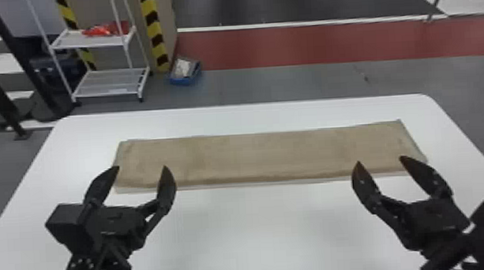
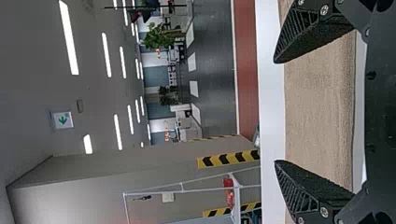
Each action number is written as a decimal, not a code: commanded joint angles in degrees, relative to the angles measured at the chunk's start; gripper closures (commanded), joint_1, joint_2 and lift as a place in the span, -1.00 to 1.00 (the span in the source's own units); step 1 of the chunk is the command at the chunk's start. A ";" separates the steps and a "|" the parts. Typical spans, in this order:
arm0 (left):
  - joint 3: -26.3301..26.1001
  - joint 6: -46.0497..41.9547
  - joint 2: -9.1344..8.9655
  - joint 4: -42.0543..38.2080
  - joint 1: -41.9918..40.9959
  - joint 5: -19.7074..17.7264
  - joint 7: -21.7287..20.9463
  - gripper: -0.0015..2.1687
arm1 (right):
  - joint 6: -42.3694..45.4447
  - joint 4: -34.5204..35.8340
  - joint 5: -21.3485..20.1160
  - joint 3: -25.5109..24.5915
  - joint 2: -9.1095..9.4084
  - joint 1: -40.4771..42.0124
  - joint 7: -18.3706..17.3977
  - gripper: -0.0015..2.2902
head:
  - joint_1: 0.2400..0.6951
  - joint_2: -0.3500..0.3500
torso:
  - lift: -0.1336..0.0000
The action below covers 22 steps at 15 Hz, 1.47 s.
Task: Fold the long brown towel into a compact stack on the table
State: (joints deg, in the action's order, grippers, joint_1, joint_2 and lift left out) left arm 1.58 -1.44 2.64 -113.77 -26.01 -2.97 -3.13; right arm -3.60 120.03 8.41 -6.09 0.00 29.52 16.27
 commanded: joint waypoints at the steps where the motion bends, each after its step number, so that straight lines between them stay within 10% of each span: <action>1: -0.08 0.00 0.00 -0.14 0.00 0.07 0.06 -0.94 | -0.23 0.03 0.03 -0.06 0.05 0.01 0.08 -0.89 | 1.00 0.05 | -0.82; 17: 0.88 7.38 0.09 7.25 10.02 -0.19 -0.64 -0.94 | -1.64 -1.29 -0.23 0.55 -0.53 -1.31 0.08 -0.89 | 1.00 0.05 | -0.82; 22: 9.94 20.21 0.88 14.72 19.77 -0.10 -3.46 -0.94 | -1.46 -3.22 1.53 2.31 -2.99 -2.89 0.43 -0.89 | 1.00 0.19 | -0.82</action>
State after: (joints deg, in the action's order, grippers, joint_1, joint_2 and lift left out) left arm 8.38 16.57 3.28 -100.21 -7.61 -3.14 -6.21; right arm -4.98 117.19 9.04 -4.32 -2.25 27.06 16.55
